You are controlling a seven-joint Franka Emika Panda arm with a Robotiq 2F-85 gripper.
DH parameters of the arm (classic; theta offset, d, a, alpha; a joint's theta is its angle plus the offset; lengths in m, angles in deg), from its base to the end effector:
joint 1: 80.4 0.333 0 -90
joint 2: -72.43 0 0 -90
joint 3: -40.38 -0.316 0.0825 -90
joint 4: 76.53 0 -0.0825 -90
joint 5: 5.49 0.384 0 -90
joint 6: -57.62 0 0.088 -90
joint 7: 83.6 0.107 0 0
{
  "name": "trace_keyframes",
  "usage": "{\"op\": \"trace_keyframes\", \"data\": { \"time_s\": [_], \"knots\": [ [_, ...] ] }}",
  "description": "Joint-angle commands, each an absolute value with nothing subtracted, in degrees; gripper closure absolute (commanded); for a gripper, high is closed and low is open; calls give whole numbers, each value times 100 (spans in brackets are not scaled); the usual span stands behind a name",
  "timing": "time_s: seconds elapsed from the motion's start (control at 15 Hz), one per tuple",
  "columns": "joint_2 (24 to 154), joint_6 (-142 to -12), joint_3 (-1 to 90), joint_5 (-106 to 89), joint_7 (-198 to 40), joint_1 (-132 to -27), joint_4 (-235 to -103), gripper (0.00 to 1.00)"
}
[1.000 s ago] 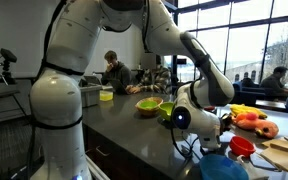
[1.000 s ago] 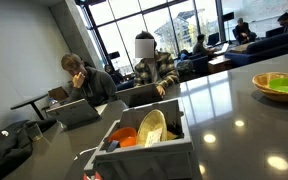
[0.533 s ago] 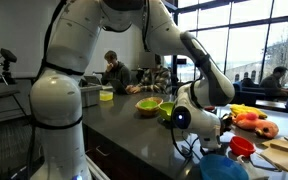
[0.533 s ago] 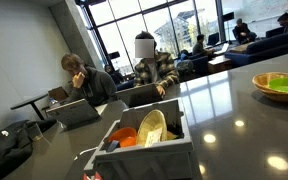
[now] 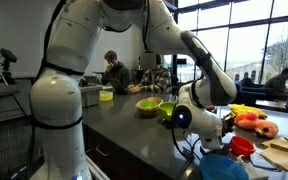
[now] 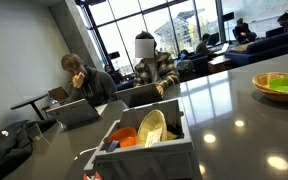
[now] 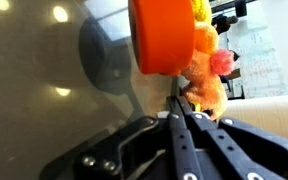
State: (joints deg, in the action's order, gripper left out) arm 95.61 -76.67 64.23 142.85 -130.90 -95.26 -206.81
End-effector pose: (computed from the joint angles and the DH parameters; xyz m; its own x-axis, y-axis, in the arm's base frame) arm 0.4087 -0.3277 0.1839 -0.3889 -0.8742 -0.2908 -0.2555 0.4056 -0.8776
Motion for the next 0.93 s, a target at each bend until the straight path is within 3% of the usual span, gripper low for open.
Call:
{"op": "trace_keyframes", "data": {
  "time_s": [0.0, 0.87],
  "knots": [
    [9445, -7790, 6516, 14299, -13094, -9483, -20711, 99],
    [8870, -7813, 6570, 13926, -13193, -9466, -21064, 99]
  ]
}}
